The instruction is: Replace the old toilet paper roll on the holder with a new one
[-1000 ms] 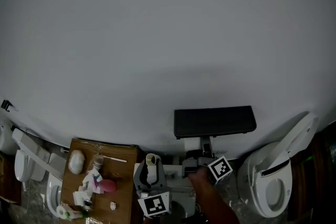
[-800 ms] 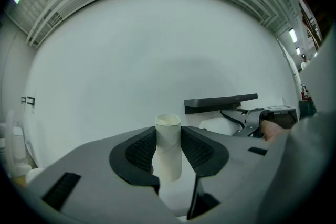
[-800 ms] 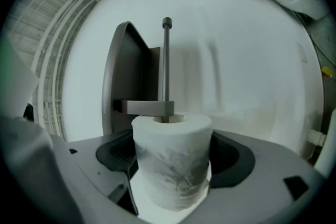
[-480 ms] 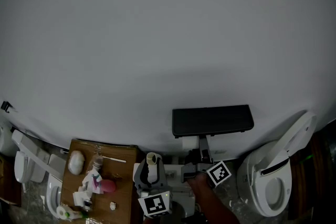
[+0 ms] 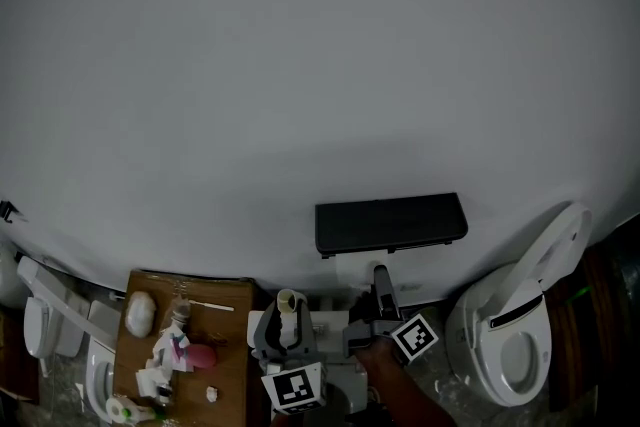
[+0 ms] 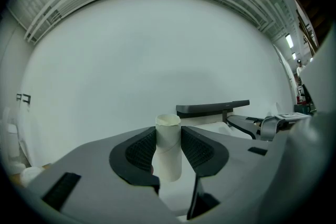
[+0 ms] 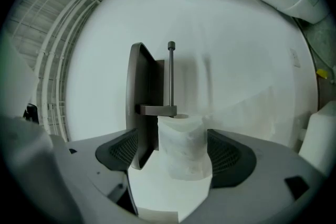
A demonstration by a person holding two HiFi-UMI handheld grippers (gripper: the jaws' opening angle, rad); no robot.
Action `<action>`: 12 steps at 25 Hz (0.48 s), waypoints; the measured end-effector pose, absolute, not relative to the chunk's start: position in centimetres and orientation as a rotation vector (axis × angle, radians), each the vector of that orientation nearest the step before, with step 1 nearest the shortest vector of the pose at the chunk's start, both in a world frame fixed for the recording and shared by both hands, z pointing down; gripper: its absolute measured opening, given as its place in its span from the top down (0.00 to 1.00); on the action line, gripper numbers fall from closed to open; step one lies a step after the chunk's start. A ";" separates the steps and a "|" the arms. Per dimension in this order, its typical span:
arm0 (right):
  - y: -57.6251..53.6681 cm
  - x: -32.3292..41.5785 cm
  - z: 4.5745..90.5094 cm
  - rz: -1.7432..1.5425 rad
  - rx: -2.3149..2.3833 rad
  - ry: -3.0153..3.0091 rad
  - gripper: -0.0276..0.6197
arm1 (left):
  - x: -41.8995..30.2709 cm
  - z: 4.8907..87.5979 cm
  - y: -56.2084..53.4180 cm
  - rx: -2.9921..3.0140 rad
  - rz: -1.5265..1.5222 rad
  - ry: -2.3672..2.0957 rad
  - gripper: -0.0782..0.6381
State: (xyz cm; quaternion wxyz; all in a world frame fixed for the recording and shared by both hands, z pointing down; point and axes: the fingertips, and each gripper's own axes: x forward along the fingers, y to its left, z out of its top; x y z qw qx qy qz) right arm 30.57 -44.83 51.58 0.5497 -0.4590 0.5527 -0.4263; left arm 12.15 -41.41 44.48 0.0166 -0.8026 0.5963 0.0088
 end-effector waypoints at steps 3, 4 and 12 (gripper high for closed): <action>-43.5 30.9 51.7 -1.004 -1.097 1.303 0.36 | 12.6 44.4 -40.9 -2.515 0.040 1.837 0.66; -43.0 31.1 51.7 -0.999 -1.102 1.302 0.36 | 12.7 44.4 -40.8 -2.520 0.040 1.828 0.66; -39.0 31.3 51.3 -0.939 -1.155 1.348 0.36 | 13.9 43.8 -39.4 -2.573 0.091 1.739 0.66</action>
